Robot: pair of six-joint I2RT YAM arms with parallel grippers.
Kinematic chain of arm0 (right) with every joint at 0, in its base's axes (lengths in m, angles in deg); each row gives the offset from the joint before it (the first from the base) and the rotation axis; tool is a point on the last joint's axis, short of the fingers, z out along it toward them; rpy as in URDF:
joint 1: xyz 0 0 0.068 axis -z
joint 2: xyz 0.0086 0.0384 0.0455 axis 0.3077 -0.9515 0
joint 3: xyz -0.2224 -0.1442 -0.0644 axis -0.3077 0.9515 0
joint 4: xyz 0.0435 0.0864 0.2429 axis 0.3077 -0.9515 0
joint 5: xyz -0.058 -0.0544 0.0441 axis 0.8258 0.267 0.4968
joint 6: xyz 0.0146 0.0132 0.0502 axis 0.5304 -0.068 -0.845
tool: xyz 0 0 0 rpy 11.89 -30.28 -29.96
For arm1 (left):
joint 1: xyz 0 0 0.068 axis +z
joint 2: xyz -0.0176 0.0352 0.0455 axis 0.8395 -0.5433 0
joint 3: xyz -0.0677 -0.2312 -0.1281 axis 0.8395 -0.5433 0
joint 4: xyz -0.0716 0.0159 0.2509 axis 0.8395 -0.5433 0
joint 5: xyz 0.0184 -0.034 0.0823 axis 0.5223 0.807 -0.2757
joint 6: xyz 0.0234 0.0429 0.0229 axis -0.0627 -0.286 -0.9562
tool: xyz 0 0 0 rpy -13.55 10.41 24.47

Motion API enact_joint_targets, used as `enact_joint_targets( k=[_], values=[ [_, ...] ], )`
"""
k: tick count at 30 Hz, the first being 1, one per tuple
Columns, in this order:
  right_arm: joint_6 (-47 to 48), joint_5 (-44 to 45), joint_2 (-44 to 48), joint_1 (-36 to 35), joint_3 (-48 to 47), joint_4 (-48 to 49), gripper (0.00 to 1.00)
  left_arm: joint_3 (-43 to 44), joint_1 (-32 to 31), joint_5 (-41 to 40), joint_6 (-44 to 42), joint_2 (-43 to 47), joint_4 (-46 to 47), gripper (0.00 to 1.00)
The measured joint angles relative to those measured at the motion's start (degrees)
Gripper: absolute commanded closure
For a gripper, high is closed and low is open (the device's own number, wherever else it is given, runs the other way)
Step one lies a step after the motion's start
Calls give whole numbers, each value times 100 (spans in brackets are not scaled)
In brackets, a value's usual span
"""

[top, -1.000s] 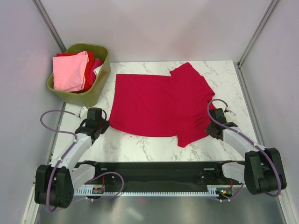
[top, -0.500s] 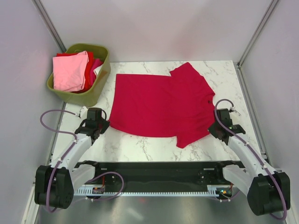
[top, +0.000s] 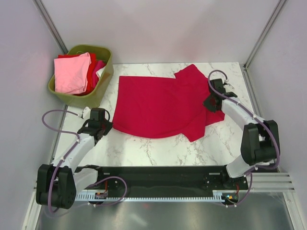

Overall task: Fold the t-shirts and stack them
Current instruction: Flatten the tshirt out

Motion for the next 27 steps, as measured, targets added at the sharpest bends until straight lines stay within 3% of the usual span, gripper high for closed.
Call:
enact_joint_targets(
  k=[1, 2, 4, 9, 18, 24, 27],
  values=[
    [33, -11, -192, -15, -210, -7, 54, 46, 0, -2, 0, -61, 0, 98],
    [66, -33, -369, -33, -413, 15, 36, 90, 0, -2, 2, -122, 4, 98],
    [184, -74, -640, -50, -750, 85, 30, 168, 0, -4, 0, -247, 11, 98],
    [509, -4, -481, -118, -684, 262, 36, 219, 0, -48, 0, -372, 7, 98],
    [868, -201, 1279, -127, 1565, 407, 40, 219, 0, -153, -4, -332, 7, 98],
    [1078, -675, 1799, -129, 2625, 765, 41, 219, 0, -151, -4, -258, 7, 98],
    [1165, -872, 1735, -127, 2793, 1034, 47, 203, 0, -151, -4, -245, 7, 98]
  ],
)
